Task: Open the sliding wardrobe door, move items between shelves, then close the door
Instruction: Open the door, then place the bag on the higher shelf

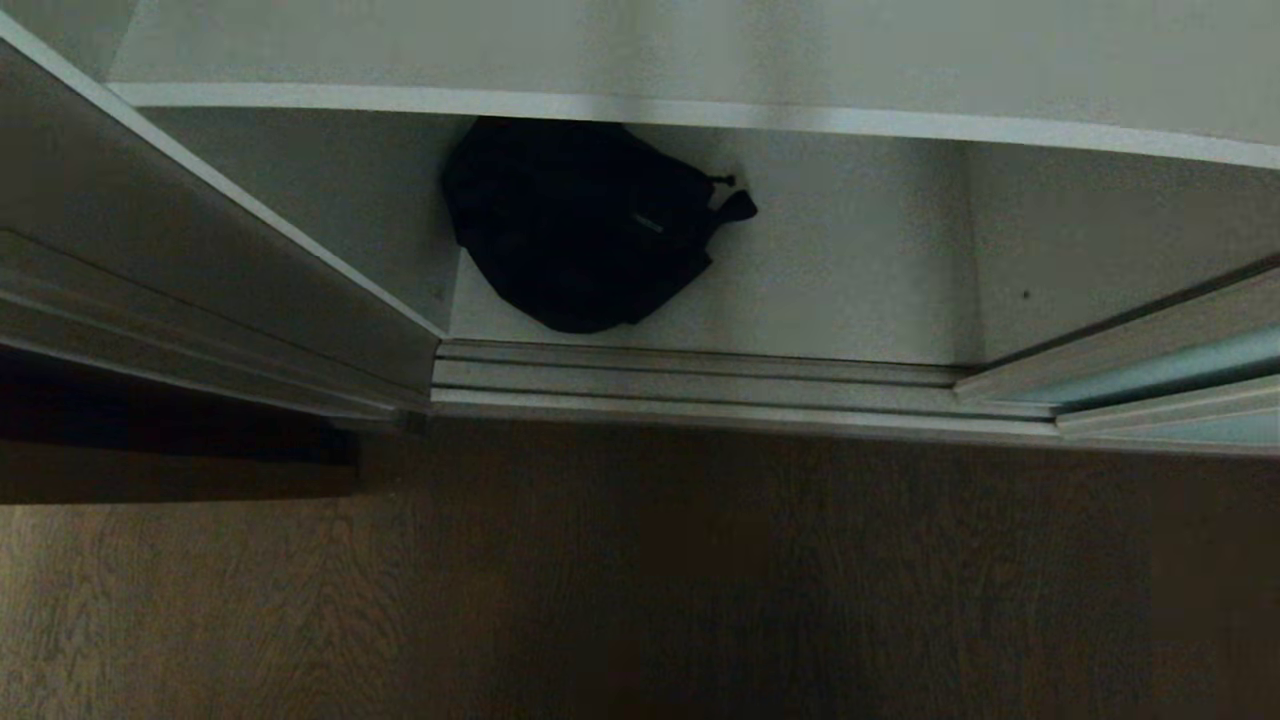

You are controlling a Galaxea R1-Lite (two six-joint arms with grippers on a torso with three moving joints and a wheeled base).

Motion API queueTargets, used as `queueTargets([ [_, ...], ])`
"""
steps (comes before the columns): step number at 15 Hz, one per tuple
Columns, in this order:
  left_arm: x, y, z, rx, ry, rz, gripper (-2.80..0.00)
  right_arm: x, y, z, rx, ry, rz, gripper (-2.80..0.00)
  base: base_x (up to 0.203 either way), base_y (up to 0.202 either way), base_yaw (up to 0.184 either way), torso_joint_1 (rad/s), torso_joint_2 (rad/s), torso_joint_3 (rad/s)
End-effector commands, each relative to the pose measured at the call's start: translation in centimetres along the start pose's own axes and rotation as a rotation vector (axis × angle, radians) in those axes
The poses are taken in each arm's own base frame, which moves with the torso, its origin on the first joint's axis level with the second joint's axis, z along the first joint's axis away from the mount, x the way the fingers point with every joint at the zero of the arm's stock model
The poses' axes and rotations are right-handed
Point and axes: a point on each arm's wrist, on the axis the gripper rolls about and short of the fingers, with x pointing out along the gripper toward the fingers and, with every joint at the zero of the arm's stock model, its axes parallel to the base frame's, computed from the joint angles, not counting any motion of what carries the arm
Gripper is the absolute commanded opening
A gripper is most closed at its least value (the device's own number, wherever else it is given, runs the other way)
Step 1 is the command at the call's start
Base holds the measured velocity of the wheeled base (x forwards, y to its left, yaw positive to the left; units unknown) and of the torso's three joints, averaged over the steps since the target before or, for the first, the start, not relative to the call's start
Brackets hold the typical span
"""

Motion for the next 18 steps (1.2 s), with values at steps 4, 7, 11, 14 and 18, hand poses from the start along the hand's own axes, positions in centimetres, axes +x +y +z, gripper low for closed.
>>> queueTargets([
  [4, 0.0, 0.0, 0.0, 0.006, 0.003, 0.000, -2.80, 0.0, 0.0, 0.0, -0.001, -0.002, 0.001, -2.80, 0.000, 0.000, 0.000, 0.001, 0.00, -0.048],
  [7, 0.0, 0.0, 0.0, -0.002, -0.001, 0.000, -2.80, 0.0, 0.0, 0.0, -0.001, 0.000, 0.001, -2.80, 0.000, 0.000, 0.000, 0.000, 0.00, 0.000],
  [11, -0.5, 0.2, 2.1, 0.012, -0.089, 0.028, -2.80, 0.0, 0.0, 0.0, -0.001, -0.001, 0.001, -2.80, 0.000, 0.000, 0.000, 0.000, 0.00, 0.000],
  [14, -0.7, 0.4, 6.7, 0.096, -0.098, -0.046, -2.80, 0.0, 0.0, 0.0, -0.001, -0.001, 0.001, -2.80, 0.000, 0.000, 0.000, 0.000, 0.00, 0.000],
  [18, 3.2, 0.5, 10.6, 0.357, 0.055, -0.187, -2.80, 0.0, 0.0, 0.0, -0.001, -0.001, 0.001, -2.80, 0.000, 0.000, 0.000, 0.000, 0.00, 0.000],
])
